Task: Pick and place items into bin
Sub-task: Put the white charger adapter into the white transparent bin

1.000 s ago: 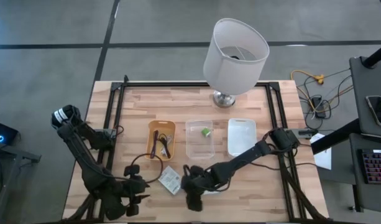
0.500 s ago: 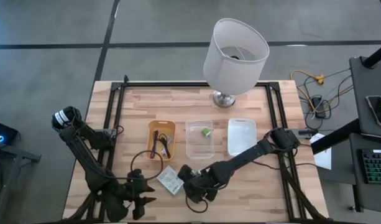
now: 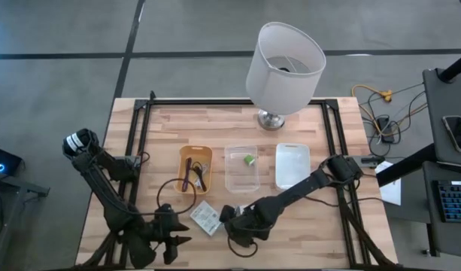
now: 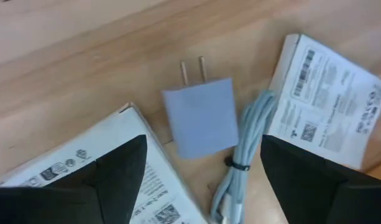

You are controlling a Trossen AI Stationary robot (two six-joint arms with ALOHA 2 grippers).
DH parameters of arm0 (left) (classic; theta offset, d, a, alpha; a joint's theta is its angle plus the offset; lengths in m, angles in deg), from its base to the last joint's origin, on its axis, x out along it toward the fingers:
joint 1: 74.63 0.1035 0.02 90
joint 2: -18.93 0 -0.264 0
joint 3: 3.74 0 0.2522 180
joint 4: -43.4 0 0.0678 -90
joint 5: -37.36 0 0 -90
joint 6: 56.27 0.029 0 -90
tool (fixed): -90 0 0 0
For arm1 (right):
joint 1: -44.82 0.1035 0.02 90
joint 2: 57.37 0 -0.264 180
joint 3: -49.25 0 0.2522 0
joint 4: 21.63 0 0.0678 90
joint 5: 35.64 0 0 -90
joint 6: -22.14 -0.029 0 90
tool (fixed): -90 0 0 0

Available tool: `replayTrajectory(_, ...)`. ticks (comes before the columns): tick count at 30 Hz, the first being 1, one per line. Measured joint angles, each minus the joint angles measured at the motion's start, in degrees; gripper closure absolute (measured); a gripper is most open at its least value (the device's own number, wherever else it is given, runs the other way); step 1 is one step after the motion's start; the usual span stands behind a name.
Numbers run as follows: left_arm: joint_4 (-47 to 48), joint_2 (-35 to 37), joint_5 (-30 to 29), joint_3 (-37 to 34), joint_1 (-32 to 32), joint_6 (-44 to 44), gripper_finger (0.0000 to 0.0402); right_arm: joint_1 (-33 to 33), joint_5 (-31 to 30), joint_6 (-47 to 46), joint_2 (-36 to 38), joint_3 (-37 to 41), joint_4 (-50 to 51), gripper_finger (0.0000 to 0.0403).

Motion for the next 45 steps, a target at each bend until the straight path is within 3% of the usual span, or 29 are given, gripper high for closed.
replayTrajectory(21, -0.03, 0.0, 0.01, -0.02, 1.26, -1.41, 0.0257, -1.11, 5.56, 1.11, -3.04, 1.01, -6.71, 0.015)
replayTrajectory(36, 0.09, 0.0, 0.05, -0.09, 1.33, -1.24, 0.0257, -2.64, 8.83, -5.44, -3.06, 0.96, -3.97, 0.0195)
replayTrajectory(45, 0.28, 0.0, 0.08, -0.11, 1.33, -1.2, 0.0257, -2.03, 11.56, -12.2, -3.06, 0.94, -4.03, 0.0196)
